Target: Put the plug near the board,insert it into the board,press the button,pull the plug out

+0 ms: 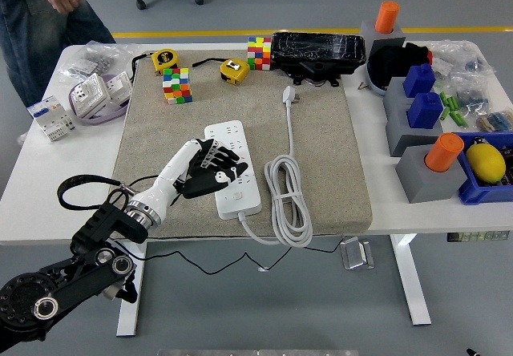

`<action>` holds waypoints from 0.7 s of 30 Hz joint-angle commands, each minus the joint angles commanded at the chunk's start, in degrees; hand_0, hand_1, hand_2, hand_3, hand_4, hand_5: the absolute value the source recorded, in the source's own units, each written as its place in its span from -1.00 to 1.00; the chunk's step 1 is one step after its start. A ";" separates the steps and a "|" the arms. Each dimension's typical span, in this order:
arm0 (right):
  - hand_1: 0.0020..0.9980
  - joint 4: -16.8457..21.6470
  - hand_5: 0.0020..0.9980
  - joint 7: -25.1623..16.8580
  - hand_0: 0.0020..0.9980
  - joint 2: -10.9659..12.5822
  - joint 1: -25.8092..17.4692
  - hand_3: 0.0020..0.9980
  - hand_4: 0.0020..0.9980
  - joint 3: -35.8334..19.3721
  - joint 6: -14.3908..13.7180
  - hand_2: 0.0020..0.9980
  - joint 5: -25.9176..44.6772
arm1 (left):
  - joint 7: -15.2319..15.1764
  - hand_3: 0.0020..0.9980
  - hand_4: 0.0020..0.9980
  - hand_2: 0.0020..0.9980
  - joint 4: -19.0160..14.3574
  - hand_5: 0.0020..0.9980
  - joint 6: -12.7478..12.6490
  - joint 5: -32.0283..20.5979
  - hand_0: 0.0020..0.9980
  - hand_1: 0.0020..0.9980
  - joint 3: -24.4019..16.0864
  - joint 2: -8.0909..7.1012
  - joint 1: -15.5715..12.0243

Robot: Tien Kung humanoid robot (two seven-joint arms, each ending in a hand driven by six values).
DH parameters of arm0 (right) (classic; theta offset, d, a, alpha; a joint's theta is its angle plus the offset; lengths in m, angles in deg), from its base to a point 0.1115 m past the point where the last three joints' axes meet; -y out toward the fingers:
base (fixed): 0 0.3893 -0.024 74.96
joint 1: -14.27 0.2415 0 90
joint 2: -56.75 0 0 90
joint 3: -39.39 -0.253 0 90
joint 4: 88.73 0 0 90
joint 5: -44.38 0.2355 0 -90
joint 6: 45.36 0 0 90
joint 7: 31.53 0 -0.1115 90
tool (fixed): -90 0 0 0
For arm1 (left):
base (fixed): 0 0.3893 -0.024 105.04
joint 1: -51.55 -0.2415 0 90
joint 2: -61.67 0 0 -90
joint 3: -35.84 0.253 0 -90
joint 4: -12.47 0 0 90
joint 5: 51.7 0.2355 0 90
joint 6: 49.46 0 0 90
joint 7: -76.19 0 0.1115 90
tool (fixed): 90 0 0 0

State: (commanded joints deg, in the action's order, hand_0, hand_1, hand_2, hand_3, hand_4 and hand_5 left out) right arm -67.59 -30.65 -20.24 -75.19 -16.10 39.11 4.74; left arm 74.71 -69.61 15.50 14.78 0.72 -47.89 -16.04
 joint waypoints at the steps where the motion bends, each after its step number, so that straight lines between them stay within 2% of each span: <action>1: 0.30 -0.02 0.02 0.00 0.21 -0.02 -0.02 0.12 0.91 0.03 0.00 0.33 0.02 | 0.01 0.04 0.60 0.04 -0.03 -0.14 0.03 -0.02 -0.04 0.08 -0.05 0.03 -0.02; 19: 0.30 -0.04 0.02 0.00 0.21 0.11 -0.02 0.12 0.91 0.29 0.01 0.33 0.11 | 0.53 0.05 0.60 0.05 -0.69 -0.14 0.33 0.83 -0.09 0.09 -0.35 -0.47 0.31; 20: 0.30 -0.02 0.02 0.00 0.21 0.13 0.00 0.12 0.91 0.33 0.01 0.33 0.11 | 0.71 0.14 0.61 0.04 -0.87 -0.13 0.39 1.20 -0.39 -0.09 -0.45 -0.57 0.34; 21: 0.30 0.00 0.02 0.00 0.21 0.15 0.02 0.12 0.91 0.38 0.02 0.33 0.13 | 1.00 0.14 0.61 0.04 -1.08 -0.13 0.51 1.75 -0.39 -0.09 -0.59 -0.66 0.37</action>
State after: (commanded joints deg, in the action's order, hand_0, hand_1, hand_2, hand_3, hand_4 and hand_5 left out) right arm -67.60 -30.65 -20.09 -75.17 -15.72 39.13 4.87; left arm 75.71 -70.69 16.01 16.53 0.14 -48.55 -15.67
